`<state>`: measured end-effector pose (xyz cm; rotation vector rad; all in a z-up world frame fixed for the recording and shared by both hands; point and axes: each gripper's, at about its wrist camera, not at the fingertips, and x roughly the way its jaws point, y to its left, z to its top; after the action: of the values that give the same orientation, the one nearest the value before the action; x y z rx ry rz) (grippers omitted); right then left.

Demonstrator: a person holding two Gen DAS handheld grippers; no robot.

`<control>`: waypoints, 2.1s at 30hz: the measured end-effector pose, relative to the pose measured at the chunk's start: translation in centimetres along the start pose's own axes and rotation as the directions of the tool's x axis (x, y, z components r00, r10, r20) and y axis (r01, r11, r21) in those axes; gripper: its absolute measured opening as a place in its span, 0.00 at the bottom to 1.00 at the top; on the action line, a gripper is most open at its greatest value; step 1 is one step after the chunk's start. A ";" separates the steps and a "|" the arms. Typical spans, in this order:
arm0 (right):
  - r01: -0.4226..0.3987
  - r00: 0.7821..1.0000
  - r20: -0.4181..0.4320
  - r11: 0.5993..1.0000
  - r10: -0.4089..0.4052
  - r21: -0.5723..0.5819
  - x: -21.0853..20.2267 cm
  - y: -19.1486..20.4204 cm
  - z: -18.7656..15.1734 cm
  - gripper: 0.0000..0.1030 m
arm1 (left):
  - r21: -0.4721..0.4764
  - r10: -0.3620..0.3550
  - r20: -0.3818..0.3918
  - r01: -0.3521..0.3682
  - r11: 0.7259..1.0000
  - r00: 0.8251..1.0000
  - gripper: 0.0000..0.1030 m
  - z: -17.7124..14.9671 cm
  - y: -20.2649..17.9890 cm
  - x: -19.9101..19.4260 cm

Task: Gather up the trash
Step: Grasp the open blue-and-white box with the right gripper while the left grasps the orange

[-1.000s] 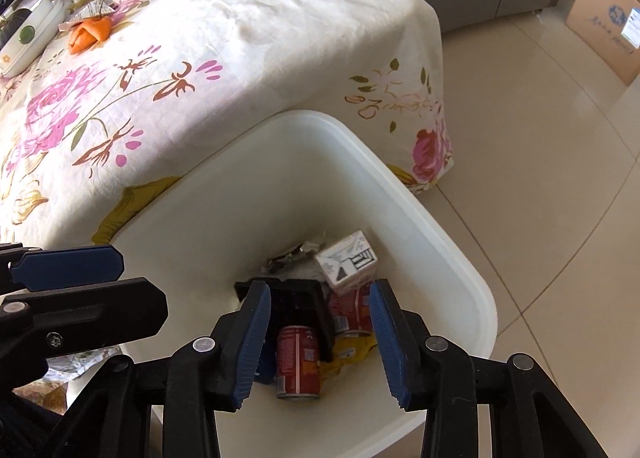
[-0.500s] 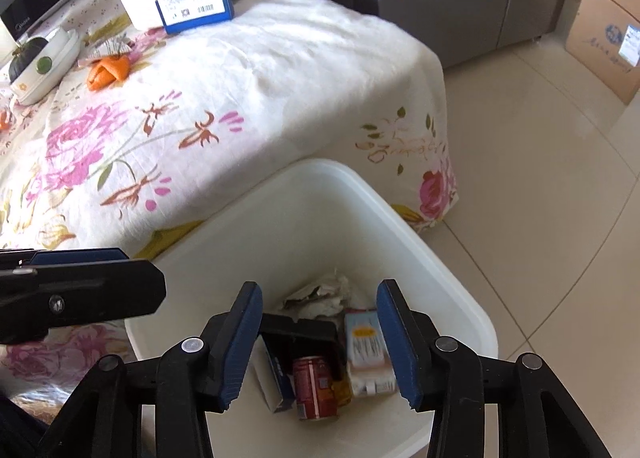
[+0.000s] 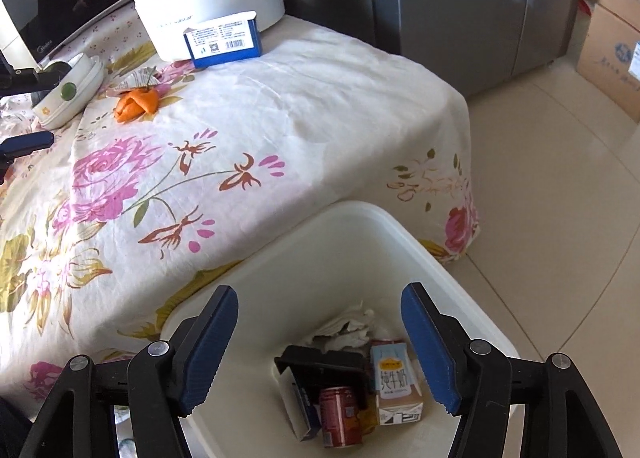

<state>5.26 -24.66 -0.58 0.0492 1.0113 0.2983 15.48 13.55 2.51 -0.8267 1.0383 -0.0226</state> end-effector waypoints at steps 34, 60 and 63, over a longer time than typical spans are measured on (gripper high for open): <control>-0.056 0.991 0.112 0.986 0.074 -0.157 6.7 5.9 14.2 0.80 | 0.480 0.208 -0.100 -0.136 0.867 0.973 0.00 3.1 -3.2 12.5; 0.213 0.977 0.159 0.624 -0.142 -0.752 18.8 17.4 20.1 0.22 | 0.400 0.187 -0.073 -0.143 0.905 0.980 0.40 5.3 -2.3 11.6; 0.194 0.981 0.134 0.654 -0.142 -0.731 18.1 17.2 19.5 0.11 | 0.426 0.210 -0.031 -0.177 0.887 0.977 0.40 5.3 -3.1 12.3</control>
<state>26.78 -1.39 -2.07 -0.7849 0.7553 0.5196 27.18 9.77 -3.56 -0.3273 1.1324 -0.1067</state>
